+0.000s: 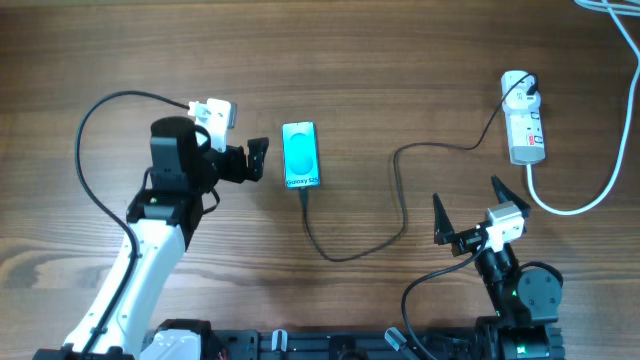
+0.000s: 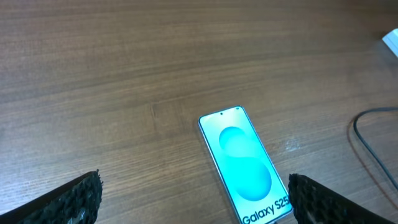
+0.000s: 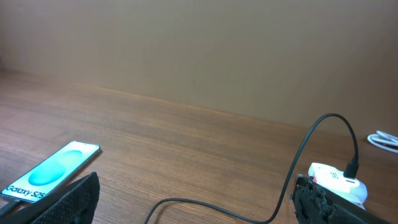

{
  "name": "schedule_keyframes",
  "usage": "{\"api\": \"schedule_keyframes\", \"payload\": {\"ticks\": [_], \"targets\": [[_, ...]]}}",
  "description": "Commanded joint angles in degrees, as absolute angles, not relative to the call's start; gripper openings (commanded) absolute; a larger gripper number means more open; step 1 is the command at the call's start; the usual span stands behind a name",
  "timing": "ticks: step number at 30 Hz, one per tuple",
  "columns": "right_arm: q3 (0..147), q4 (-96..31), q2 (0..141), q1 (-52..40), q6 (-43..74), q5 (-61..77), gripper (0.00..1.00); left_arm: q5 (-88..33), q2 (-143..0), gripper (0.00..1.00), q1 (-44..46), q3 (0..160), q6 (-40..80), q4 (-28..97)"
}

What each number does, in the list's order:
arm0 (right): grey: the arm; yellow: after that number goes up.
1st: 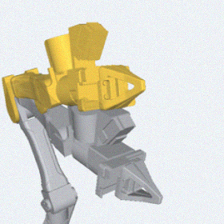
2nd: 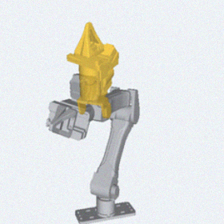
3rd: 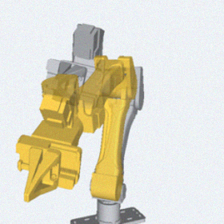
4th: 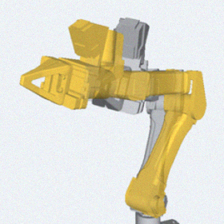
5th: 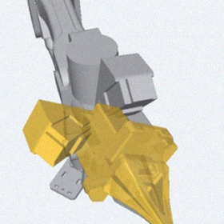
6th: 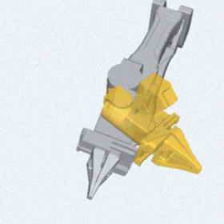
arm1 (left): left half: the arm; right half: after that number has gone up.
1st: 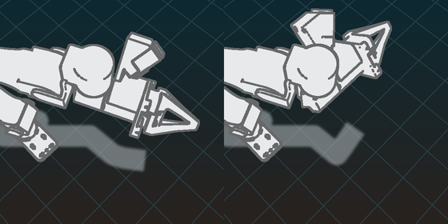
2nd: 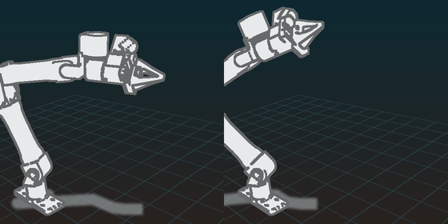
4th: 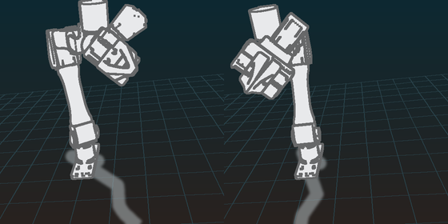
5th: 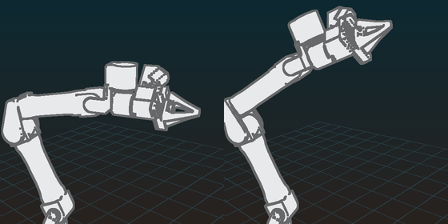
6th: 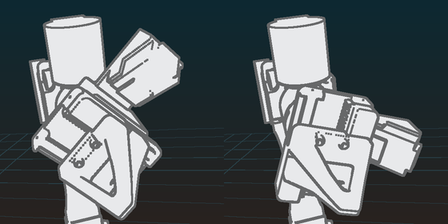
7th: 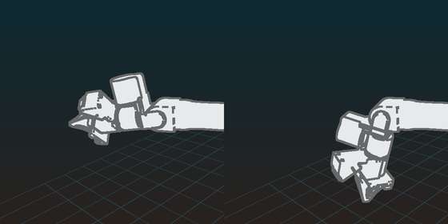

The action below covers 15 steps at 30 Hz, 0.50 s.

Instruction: Plug charger to phone and switch on socket

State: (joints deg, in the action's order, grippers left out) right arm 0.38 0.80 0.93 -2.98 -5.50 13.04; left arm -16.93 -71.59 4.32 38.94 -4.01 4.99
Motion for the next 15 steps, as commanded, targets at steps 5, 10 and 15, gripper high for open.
{"api": "schedule_keyframes", "payload": {"ticks": [5, 10, 15], "targets": [[0.30, 0.86, 0.27, -3.33, -6.02, 12.29, 1.00, -16.40, -67.53, 1.00, 1.19, 31.83, 0.45, 1.72], [0.30, 0.86, 0.27, -3.33, -6.02, 12.29, 1.00, -16.40, -63.33, 1.00, -1.69, 26.96, 0.49, 1.45], [0.30, 0.86, 0.27, -3.33, -6.02, 12.29, 1.00, -16.38, -56.58, 1.00, -4.95, 17.72, 1.28, -1.23]]}}
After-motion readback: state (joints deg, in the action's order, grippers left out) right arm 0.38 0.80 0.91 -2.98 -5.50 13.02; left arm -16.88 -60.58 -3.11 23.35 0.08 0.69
